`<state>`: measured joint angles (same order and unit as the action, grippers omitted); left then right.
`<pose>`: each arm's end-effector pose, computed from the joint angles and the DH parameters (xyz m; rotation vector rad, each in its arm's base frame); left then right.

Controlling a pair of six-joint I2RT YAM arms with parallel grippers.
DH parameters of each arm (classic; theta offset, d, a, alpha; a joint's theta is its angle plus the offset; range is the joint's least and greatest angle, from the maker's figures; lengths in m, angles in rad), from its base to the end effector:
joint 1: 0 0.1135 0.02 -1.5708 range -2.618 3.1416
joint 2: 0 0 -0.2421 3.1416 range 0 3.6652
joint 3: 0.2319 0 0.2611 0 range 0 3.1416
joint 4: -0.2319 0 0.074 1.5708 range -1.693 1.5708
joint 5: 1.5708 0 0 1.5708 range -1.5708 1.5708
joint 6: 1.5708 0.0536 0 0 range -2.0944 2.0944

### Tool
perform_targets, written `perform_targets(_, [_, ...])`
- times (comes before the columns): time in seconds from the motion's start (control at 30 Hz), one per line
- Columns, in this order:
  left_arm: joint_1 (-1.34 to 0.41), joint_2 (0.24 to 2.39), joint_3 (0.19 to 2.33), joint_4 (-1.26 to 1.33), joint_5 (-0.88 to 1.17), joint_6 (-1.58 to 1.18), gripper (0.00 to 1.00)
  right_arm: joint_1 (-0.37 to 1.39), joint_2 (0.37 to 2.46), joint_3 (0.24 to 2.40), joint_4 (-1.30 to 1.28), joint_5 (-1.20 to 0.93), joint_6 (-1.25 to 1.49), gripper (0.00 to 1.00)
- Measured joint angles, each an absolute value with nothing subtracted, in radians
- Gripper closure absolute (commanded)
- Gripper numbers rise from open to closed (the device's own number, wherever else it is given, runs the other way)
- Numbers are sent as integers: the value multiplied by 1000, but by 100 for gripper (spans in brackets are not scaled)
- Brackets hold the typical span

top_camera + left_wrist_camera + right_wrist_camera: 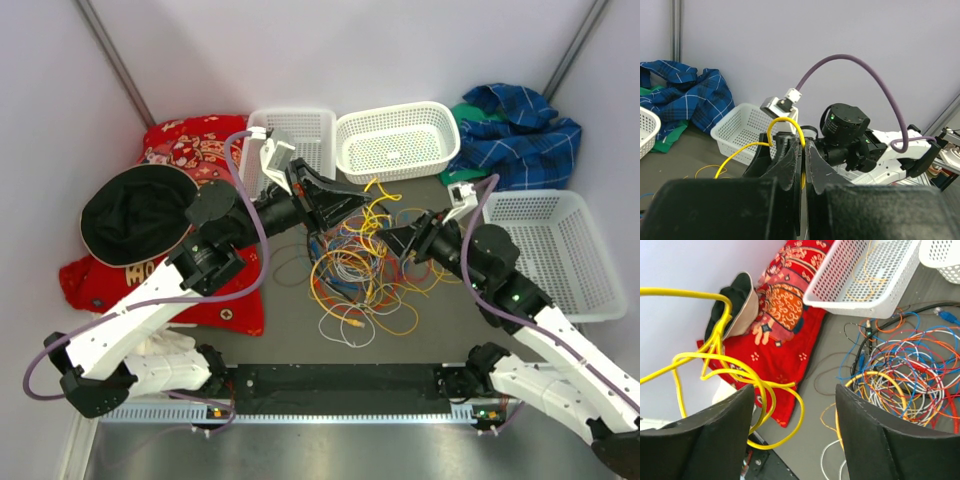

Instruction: Untangle the cables

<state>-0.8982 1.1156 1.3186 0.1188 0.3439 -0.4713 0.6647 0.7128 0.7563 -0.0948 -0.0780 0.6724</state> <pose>0.1531 -0.2212 0.4803 0.6085 1.2599 -1.3767 0.1669 0.1361 0.3363 -0.0576 1.7352 1.0748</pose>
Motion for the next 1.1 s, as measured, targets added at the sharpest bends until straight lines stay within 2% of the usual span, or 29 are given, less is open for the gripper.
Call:
perform_targets(0.03, [-898,1116,1319,119,344,-472,100,665,725,758,-91,-79,668,66])
perform_targets(0.13, [-898,1116,1319,119,346,-473,100,665,754,762,-80,-79,671,84])
perform_targets(0.33, [-898,1112,1319,90,312,-455,100,665,722,762,-89,-54,673,87])
perform_targets(0.47, [-898,1108,1348,19,218,-395,100,665,650,759,-183,15,675,100])
perform_targets(0.77, [-898,1132,1615,-94,-56,-207,100,665,540,582,-373,145,765,100])
perform_targets(1.1, [-897,1213,1792,-104,-192,-91,100,665,552,524,-529,214,836,100])
